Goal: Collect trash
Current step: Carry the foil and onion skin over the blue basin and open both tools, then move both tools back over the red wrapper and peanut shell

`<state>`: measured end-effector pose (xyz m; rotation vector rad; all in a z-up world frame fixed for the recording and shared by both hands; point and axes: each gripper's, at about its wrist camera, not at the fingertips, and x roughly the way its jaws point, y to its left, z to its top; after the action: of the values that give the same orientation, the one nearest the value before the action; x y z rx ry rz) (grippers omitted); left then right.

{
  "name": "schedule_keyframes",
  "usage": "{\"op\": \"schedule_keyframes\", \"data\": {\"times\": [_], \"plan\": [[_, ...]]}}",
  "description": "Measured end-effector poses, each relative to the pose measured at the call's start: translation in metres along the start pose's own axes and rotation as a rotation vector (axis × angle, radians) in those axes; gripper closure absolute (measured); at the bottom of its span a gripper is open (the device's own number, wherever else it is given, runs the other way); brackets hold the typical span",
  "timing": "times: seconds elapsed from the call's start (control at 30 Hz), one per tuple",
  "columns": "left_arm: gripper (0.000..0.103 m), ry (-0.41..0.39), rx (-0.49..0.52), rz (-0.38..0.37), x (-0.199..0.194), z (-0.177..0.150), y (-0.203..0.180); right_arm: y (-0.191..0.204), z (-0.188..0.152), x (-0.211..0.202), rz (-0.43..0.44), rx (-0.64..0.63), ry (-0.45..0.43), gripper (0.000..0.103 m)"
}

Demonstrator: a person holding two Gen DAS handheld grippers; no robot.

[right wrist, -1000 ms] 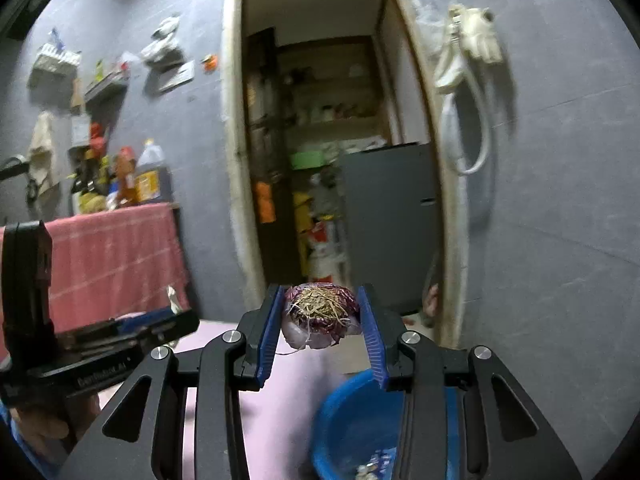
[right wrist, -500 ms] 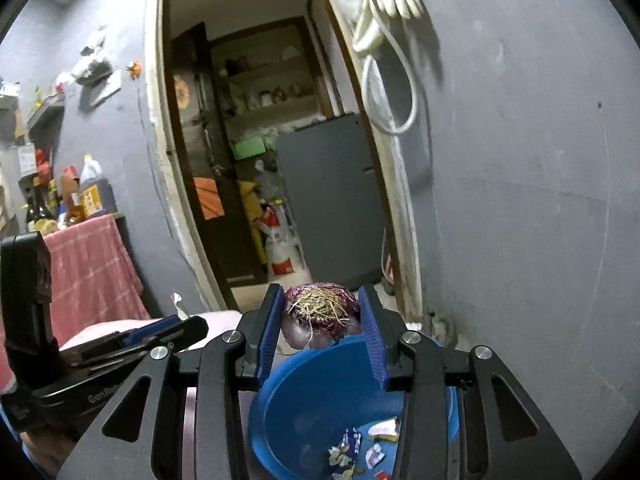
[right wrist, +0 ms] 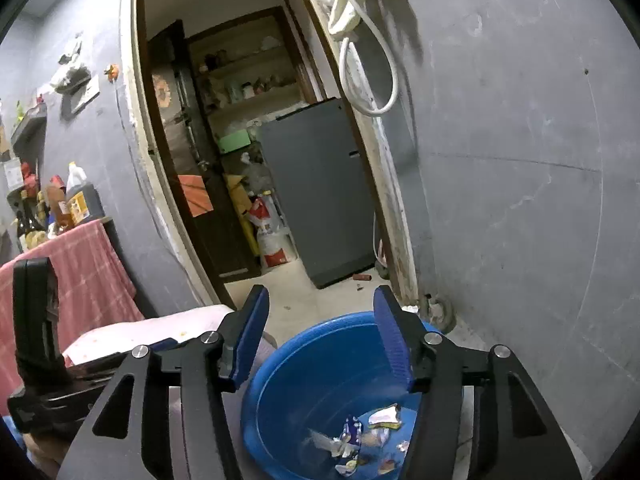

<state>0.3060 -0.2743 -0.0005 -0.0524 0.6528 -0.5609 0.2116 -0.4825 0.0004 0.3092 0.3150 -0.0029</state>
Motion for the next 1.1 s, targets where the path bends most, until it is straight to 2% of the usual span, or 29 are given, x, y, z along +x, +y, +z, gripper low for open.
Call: {"op": "schedule_keyframes", "data": {"times": [0.1, 0.17, 0.27, 0.4, 0.47, 0.73, 1.1], "plan": [[0.044, -0.043, -0.029, 0.005, -0.018, 0.0, 0.01, 0.005, 0.003, -0.003, 0.012, -0.012, -0.018, 0.043], [0.04, -0.074, -0.049, 0.012, -0.03, 0.003, 0.016, 0.012, 0.006, -0.005, 0.022, -0.028, -0.031, 0.03], [0.033, -0.123, -0.055, 0.037, -0.051, 0.007, 0.026, 0.023, 0.009, -0.012, 0.043, -0.059, -0.066, 0.022], [0.013, -0.228, -0.052, 0.082, -0.091, 0.007, 0.04, 0.044, 0.014, -0.021, 0.081, -0.105, -0.107, 0.011], [0.006, -0.275, -0.051, 0.115, -0.109, 0.006, 0.047, 0.056, 0.017, -0.025, 0.106, -0.124, -0.126, 0.0], [0.002, -0.376, -0.083, 0.218, -0.172, 0.001, 0.085, 0.113, 0.022, -0.031, 0.197, -0.201, -0.165, 0.0], [0.002, -0.439, -0.094, 0.354, -0.233, -0.023, 0.137, 0.188, 0.013, -0.035, 0.298, -0.296, -0.204, 0.0]]}}
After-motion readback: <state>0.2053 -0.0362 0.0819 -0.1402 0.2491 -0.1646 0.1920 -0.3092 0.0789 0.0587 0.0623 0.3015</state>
